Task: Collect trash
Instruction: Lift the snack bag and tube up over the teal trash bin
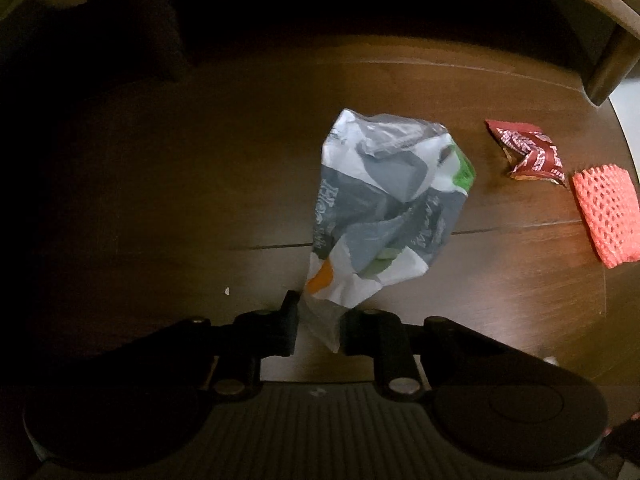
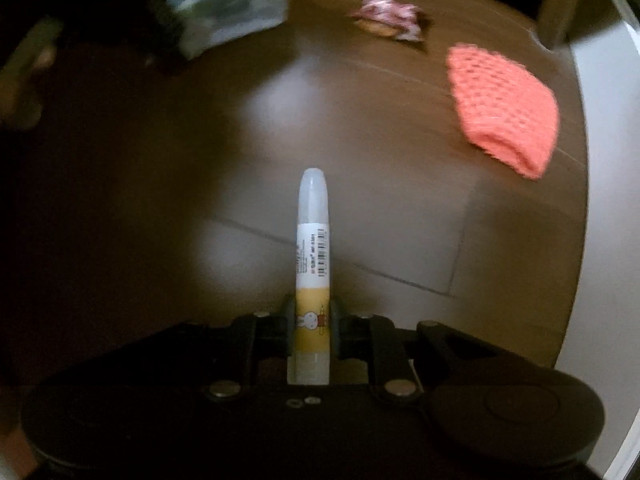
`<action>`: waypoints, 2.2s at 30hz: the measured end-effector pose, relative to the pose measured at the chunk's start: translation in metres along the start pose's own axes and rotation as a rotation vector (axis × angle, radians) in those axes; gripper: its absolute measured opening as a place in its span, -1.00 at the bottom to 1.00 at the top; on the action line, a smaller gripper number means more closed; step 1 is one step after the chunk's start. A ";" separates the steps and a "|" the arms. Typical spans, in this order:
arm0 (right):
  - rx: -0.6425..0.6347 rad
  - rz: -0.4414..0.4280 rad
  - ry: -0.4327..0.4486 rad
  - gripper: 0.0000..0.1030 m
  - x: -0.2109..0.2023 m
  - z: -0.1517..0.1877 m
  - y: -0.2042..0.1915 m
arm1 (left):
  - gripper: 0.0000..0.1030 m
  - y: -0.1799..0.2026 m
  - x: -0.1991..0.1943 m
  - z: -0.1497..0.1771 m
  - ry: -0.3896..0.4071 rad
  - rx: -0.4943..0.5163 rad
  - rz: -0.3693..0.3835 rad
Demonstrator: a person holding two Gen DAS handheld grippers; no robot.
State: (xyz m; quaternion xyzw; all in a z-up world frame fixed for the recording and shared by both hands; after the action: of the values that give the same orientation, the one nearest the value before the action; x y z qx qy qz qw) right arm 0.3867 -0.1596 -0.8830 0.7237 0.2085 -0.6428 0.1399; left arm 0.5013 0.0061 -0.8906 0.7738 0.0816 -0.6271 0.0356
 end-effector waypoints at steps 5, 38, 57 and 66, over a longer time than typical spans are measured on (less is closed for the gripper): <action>0.132 -0.028 0.058 -0.69 -0.021 -0.015 0.023 | -0.69 -0.004 -0.008 0.006 0.016 0.011 -0.010; 0.284 -0.069 0.263 -0.69 -0.482 -0.068 0.005 | -0.69 -0.017 -0.461 -0.013 0.038 -0.103 0.129; 0.254 -0.001 0.512 -0.69 -0.753 -0.111 -0.028 | -0.69 -0.055 -0.761 -0.079 0.283 -0.036 0.230; 0.236 0.002 0.600 -0.69 -0.790 -0.153 -0.038 | -0.69 -0.075 -0.804 -0.124 0.359 -0.013 0.237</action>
State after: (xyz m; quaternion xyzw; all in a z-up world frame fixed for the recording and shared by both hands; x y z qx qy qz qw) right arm 0.4337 -0.1511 -0.0787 0.8924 0.1636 -0.4204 -0.0119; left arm 0.4472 0.0334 -0.0759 0.8770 -0.0010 -0.4701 0.0990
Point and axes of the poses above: each gripper's, at about its wrist camera, not at the fingertips, and x roughly the way its jaws point, y to its right, z to its underside, the point moved 4 cm from there along x, roughly the way its jaws point, and after that the axes turned 5 degrees about -x, right-handed, at the moved point
